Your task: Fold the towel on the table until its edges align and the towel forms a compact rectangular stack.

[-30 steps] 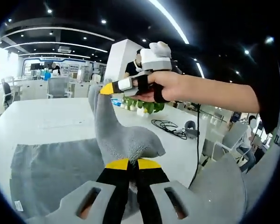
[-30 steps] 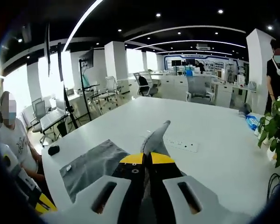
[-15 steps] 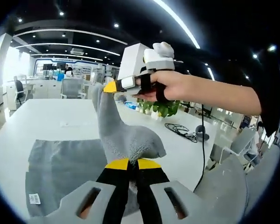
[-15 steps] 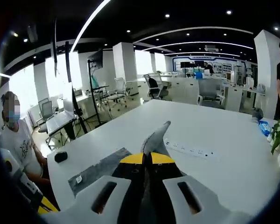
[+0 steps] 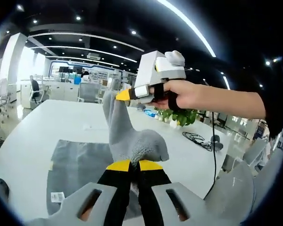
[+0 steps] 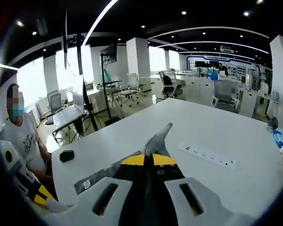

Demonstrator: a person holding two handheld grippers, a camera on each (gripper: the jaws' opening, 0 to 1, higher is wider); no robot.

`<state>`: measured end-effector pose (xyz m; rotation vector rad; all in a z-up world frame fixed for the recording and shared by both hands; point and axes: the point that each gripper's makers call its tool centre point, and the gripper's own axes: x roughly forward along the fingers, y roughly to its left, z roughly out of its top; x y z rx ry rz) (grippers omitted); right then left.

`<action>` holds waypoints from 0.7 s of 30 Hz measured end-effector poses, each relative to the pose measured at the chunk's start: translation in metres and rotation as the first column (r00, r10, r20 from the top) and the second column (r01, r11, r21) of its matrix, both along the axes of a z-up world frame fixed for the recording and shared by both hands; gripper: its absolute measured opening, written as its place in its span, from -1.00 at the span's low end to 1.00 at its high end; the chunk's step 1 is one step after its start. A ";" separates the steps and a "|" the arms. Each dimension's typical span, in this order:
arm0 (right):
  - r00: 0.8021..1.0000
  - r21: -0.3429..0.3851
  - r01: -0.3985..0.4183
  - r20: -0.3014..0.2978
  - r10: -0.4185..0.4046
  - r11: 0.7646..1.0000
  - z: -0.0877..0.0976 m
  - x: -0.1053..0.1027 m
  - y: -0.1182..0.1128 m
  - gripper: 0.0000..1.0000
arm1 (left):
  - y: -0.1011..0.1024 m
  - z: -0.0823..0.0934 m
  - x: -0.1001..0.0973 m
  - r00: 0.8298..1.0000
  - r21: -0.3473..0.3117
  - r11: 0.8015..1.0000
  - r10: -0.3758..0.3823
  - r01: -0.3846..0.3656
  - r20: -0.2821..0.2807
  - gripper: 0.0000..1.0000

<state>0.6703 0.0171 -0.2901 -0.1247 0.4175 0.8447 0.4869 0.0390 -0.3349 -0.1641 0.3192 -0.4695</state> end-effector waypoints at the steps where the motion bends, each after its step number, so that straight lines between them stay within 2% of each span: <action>1: 1.000 -0.012 -0.010 -0.001 0.010 1.000 -0.004 0.001 0.004 -1.00 | 0.003 -0.004 -0.001 1.000 -0.005 1.000 0.008 -0.008 -0.006 -0.93; 7: 0.998 -0.047 -0.048 -0.028 0.047 0.998 -0.023 0.007 0.022 -1.00 | 0.013 -0.022 -0.003 0.998 -0.037 0.998 0.049 -0.050 -0.045 -0.93; 11: 0.995 -0.013 -0.057 -0.078 0.056 0.998 -0.030 -0.001 0.037 -1.00 | 0.025 -0.031 -0.002 0.995 -0.051 0.995 0.080 -0.083 -0.062 -0.93; 15: 0.993 -0.043 -0.081 -0.089 0.077 0.996 -0.043 0.006 0.050 -1.00 | 0.037 -0.037 0.000 0.991 -0.065 0.991 0.114 -0.119 -0.073 -0.93; 21: 0.985 -0.011 -0.082 -0.155 0.079 0.997 -0.058 0.010 0.069 -1.00 | 0.057 -0.048 -0.002 0.975 -0.083 0.975 0.197 -0.206 -0.100 -0.93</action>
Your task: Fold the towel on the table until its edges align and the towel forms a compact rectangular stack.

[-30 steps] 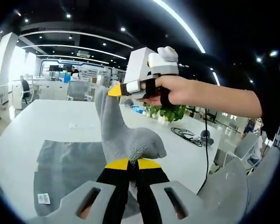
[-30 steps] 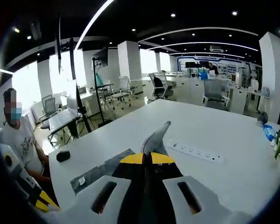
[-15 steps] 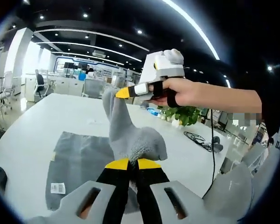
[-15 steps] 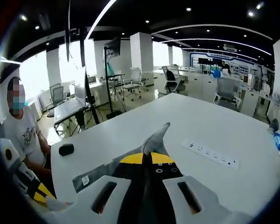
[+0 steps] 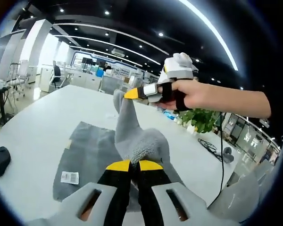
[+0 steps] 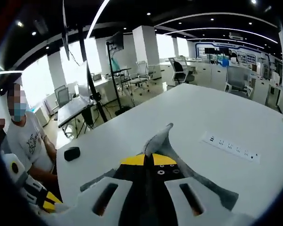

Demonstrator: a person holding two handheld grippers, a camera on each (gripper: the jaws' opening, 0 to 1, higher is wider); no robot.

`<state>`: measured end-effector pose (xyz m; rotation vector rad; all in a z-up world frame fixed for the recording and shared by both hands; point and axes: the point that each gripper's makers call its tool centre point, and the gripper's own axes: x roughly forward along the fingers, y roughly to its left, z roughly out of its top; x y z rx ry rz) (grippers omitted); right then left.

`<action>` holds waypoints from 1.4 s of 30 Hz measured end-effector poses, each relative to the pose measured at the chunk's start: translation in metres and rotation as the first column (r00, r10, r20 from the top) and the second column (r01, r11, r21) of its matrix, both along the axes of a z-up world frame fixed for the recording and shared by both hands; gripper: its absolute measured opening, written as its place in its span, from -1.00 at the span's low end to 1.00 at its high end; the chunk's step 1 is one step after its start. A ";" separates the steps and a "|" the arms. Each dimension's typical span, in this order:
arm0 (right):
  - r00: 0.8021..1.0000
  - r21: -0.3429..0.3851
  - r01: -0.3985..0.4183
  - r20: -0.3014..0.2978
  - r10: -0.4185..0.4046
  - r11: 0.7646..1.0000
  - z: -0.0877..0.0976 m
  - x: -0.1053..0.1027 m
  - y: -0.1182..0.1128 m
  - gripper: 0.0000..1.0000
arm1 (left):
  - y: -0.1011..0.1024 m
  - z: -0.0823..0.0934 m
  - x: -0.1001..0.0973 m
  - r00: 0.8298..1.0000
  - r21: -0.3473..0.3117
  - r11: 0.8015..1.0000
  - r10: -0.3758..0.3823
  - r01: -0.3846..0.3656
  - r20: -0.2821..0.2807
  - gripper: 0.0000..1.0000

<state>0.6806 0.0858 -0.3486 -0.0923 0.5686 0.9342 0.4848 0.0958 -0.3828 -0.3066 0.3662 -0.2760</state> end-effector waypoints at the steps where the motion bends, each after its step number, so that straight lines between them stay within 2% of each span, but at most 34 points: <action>1: 1.000 0.000 0.001 -0.006 -0.001 1.000 -0.001 -0.004 0.001 -1.00 | 0.003 -0.004 -0.001 1.000 -0.002 1.000 0.008 -0.008 -0.005 -0.93; 2: 1.000 -0.003 -0.001 -0.015 0.001 1.000 -0.004 -0.007 0.002 -1.00 | 0.003 -0.005 -0.002 1.000 -0.007 1.000 0.012 -0.012 -0.007 -0.93; 6: 0.999 0.003 0.007 -0.045 -0.006 1.000 -0.017 0.001 0.009 -1.00 | 0.007 -0.016 -0.007 0.998 -0.024 0.998 0.051 -0.052 -0.027 -0.93; 9: 0.998 0.010 0.014 -0.061 -0.013 1.000 -0.017 -0.001 0.015 -1.00 | 0.013 -0.024 -0.010 0.995 -0.047 0.995 0.086 -0.088 -0.045 -0.93; 13: 0.995 0.029 0.031 -0.093 -0.028 0.999 -0.027 0.001 0.020 -1.00 | 0.021 -0.035 -0.015 0.991 -0.062 0.991 0.112 -0.116 -0.069 -0.93; 16: 0.993 0.042 0.044 -0.115 -0.039 0.998 -0.033 0.009 0.026 -1.00 | 0.025 -0.034 -0.013 0.990 -0.068 0.989 0.123 -0.128 -0.069 -0.93; 19: 0.992 0.043 0.052 -0.121 -0.047 0.998 -0.037 0.006 0.028 -1.00 | 0.035 -0.040 -0.010 0.989 -0.076 0.988 0.130 -0.135 -0.073 -0.93; 21: 0.990 0.050 0.066 -0.129 -0.060 0.997 -0.038 0.006 0.030 -1.00 | 0.037 -0.042 -0.010 0.987 -0.090 0.984 0.146 -0.152 -0.072 -0.93; 22: 0.989 0.054 0.101 -0.111 -0.094 0.993 -0.039 0.008 0.029 -1.00 | 0.042 -0.044 -0.009 0.977 -0.105 0.973 0.201 -0.207 -0.069 -0.93; 23: 0.989 0.054 0.111 -0.104 -0.105 0.992 -0.041 0.009 0.029 -1.00 | 0.044 -0.046 -0.010 0.975 -0.101 0.971 0.213 -0.219 -0.067 -0.93; 26: 0.980 0.075 0.163 -0.131 -0.152 0.984 -0.052 0.014 0.034 -1.00 | 0.048 -0.063 -0.013 0.969 -0.127 0.963 0.227 -0.238 -0.093 -0.93; 28: 0.979 0.074 0.163 -0.136 -0.152 0.984 -0.056 0.014 0.040 -1.00 | 0.050 -0.071 -0.014 0.966 -0.138 0.959 0.235 -0.249 -0.107 -0.93; 33: 0.975 0.067 0.189 -0.131 -0.179 0.980 -0.067 0.018 0.048 -1.00 | 0.054 -0.082 -0.010 0.967 -0.140 0.959 0.230 -0.244 -0.110 -0.93; 37: 0.964 0.076 0.233 -0.148 -0.221 0.969 -0.077 0.021 0.053 -1.00 | 0.059 -0.093 -0.010 0.964 -0.109 0.962 0.238 -0.251 -0.122 -0.93; 42: 0.959 0.082 0.248 -0.160 -0.233 0.965 -0.088 0.020 0.061 -0.99 | 0.062 -0.096 -0.009 0.962 -0.090 0.964 0.239 -0.252 -0.131 -0.93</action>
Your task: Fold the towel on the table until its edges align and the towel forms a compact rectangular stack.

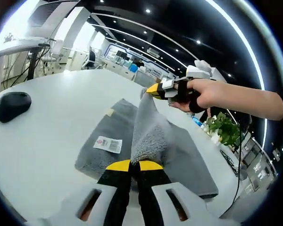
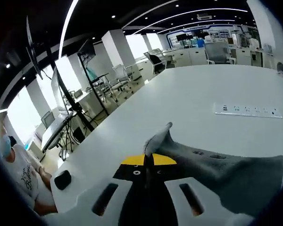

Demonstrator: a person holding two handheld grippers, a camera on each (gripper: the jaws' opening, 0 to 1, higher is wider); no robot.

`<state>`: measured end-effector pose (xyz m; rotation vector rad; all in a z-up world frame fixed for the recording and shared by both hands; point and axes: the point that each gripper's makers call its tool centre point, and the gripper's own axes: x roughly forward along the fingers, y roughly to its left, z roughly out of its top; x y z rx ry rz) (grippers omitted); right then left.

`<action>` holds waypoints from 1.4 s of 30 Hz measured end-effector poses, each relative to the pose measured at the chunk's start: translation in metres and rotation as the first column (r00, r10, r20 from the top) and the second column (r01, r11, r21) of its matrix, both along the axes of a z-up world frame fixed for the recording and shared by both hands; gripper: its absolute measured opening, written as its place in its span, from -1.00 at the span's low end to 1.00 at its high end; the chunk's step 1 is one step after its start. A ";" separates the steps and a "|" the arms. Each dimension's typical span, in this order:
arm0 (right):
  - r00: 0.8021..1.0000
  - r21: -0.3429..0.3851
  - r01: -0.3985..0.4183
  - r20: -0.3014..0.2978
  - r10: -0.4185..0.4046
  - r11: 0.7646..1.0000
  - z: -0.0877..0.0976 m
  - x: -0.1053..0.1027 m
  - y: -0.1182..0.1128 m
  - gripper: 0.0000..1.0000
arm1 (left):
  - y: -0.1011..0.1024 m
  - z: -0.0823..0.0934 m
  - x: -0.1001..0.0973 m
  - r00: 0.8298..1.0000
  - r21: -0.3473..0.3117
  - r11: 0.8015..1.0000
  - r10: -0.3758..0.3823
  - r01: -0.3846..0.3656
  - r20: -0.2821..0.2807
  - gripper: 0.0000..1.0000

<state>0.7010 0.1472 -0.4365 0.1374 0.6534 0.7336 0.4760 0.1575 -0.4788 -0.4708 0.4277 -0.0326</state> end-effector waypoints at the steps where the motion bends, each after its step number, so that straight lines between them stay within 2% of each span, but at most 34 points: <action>1: 1.000 -0.010 0.000 -0.004 0.000 1.000 -0.002 -0.002 0.001 -0.99 | 0.000 -0.003 0.000 1.000 0.000 1.000 0.001 -0.001 -0.005 -0.92; 3: 1.000 -0.015 0.003 -0.006 -0.003 1.000 -0.006 -0.002 0.003 -0.99 | 0.003 -0.012 -0.001 0.999 0.008 1.000 0.006 -0.006 -0.036 -0.92; 6: 1.000 -0.015 -0.011 -0.013 0.011 1.000 -0.011 -0.001 0.010 -0.99 | 0.007 -0.019 -0.004 0.999 -0.008 1.000 0.028 -0.028 -0.044 -0.91; 10: 0.999 -0.026 -0.035 0.001 0.035 0.999 -0.015 0.001 0.014 -0.98 | 0.007 -0.019 -0.005 0.998 0.002 0.999 0.036 -0.036 -0.055 -0.90; 14: 0.997 -0.007 -0.079 -0.005 0.079 0.997 -0.016 0.000 0.023 -0.95 | 0.009 -0.023 -0.007 0.997 0.004 0.999 0.041 -0.041 -0.066 -0.87; 15: 0.994 -0.013 -0.106 0.009 0.106 0.994 -0.017 0.001 0.027 -0.93 | 0.010 -0.024 -0.008 0.997 0.009 0.999 0.042 -0.042 -0.070 -0.86; 17: 0.983 -0.029 -0.171 0.059 0.172 0.985 -0.016 0.000 0.035 -0.87 | 0.017 -0.032 -0.014 0.991 0.047 0.997 0.062 -0.057 -0.118 -0.86; 19: 0.978 -0.044 -0.191 0.083 0.194 0.981 -0.013 -0.002 0.039 -0.91 | 0.016 -0.027 -0.013 0.992 0.028 0.997 0.076 -0.074 -0.098 -0.86; 25: 0.972 -0.027 -0.220 0.079 0.221 0.975 -0.009 -0.006 0.047 -0.91 | 0.021 -0.028 -0.014 0.992 0.015 0.996 0.084 -0.083 -0.097 -0.83; 31: 0.971 -0.044 -0.225 0.072 0.227 0.973 -0.010 -0.007 0.040 -0.92 | 0.024 -0.020 -0.011 0.997 0.016 0.998 0.058 -0.057 -0.054 -0.63; 34: 0.969 -0.045 -0.230 0.079 0.233 0.972 -0.009 -0.006 0.040 -0.90 | 0.016 -0.013 -0.009 0.999 0.003 1.000 0.026 -0.026 -0.038 -0.45; 36: 0.967 -0.054 -0.235 0.088 0.239 0.971 -0.005 -0.009 0.037 -0.89 | 0.012 -0.014 -0.010 0.999 0.014 1.000 0.017 -0.016 -0.052 -0.44; 37: 0.966 -0.055 -0.237 0.091 0.241 0.970 -0.006 -0.009 0.037 -0.88 | 0.013 -0.014 -0.011 0.998 0.015 1.000 0.023 -0.022 -0.055 -0.44; 42: 0.963 -0.065 -0.248 0.090 0.254 0.966 -0.007 -0.013 0.033 -0.84 | 0.033 -0.017 -0.014 0.986 -0.039 0.987 0.153 -0.156 -0.067 -0.51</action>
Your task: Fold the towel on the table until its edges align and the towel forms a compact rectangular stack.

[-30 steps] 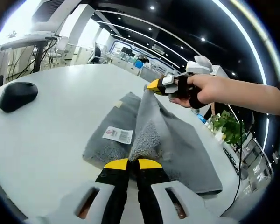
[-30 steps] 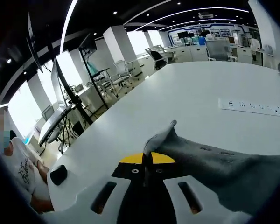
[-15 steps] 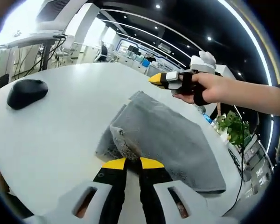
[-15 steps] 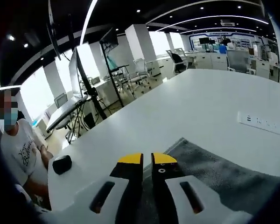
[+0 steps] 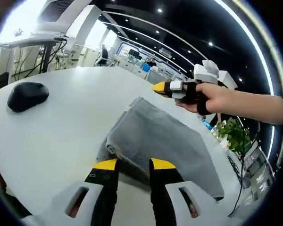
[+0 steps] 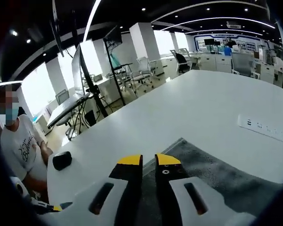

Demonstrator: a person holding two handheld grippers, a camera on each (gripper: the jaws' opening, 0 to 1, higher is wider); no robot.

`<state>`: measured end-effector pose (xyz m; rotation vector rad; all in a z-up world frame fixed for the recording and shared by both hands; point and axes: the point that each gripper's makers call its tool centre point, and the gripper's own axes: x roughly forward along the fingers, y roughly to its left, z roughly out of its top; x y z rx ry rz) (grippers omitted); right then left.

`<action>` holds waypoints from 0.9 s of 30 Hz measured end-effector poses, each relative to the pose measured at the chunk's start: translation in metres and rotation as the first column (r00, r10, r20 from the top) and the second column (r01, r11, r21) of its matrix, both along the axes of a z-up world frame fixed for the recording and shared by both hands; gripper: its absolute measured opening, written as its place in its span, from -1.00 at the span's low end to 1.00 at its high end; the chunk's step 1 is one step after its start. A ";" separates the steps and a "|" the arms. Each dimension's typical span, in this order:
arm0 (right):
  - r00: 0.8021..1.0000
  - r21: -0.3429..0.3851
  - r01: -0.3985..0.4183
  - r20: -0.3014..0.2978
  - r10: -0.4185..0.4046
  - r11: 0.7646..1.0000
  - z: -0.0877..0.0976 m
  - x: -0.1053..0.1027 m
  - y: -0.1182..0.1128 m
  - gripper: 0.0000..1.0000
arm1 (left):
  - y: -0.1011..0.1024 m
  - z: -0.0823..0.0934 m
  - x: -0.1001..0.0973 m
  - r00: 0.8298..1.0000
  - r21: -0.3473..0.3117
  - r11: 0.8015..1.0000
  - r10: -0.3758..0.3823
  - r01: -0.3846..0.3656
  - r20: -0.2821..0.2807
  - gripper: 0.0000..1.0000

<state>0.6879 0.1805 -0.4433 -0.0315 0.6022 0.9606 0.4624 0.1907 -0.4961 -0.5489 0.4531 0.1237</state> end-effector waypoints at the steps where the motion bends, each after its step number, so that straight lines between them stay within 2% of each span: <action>1: 1.000 -0.006 0.000 0.001 0.000 1.000 -0.001 0.001 -0.002 -0.83 | 0.003 -0.001 0.000 1.000 0.006 1.000 0.009 -0.009 -0.005 -0.52; 4: 1.000 -0.018 0.002 -0.005 -0.002 1.000 -0.006 0.002 -0.008 -0.77 | 0.011 -0.005 -0.002 0.998 -0.010 0.998 0.058 -0.059 -0.023 -0.61; 7: 1.000 -0.016 0.004 -0.005 -0.004 1.000 -0.008 0.003 -0.009 -0.65 | 0.015 -0.007 -0.004 0.997 -0.004 0.998 0.069 -0.069 -0.031 -0.74; 12: 1.000 -0.030 0.004 0.003 -0.004 1.000 -0.011 0.001 -0.014 -0.59 | 0.015 -0.013 -0.007 0.996 0.034 0.999 0.035 -0.032 -0.079 -0.95; 16: 1.000 -0.047 -0.003 0.005 0.003 0.999 -0.013 -0.005 -0.022 -0.58 | 0.013 -0.016 -0.008 0.994 0.058 0.998 0.035 -0.029 -0.108 -0.95; 20: 1.000 -0.053 0.011 -0.005 -0.012 0.999 -0.016 -0.003 -0.033 -0.56 | 0.014 -0.017 -0.007 0.989 0.142 0.990 0.004 0.017 -0.146 -0.95; 23: 1.000 -0.059 0.016 -0.005 -0.016 0.998 -0.016 -0.009 -0.047 -0.54 | 0.014 -0.014 -0.007 0.985 0.213 0.976 -0.012 0.050 -0.173 -0.83; 27: 0.999 -0.072 0.034 -0.012 -0.035 0.997 -0.020 -0.007 -0.065 -0.52 | 0.015 -0.017 -0.007 0.983 0.233 0.970 -0.033 0.075 -0.180 -0.69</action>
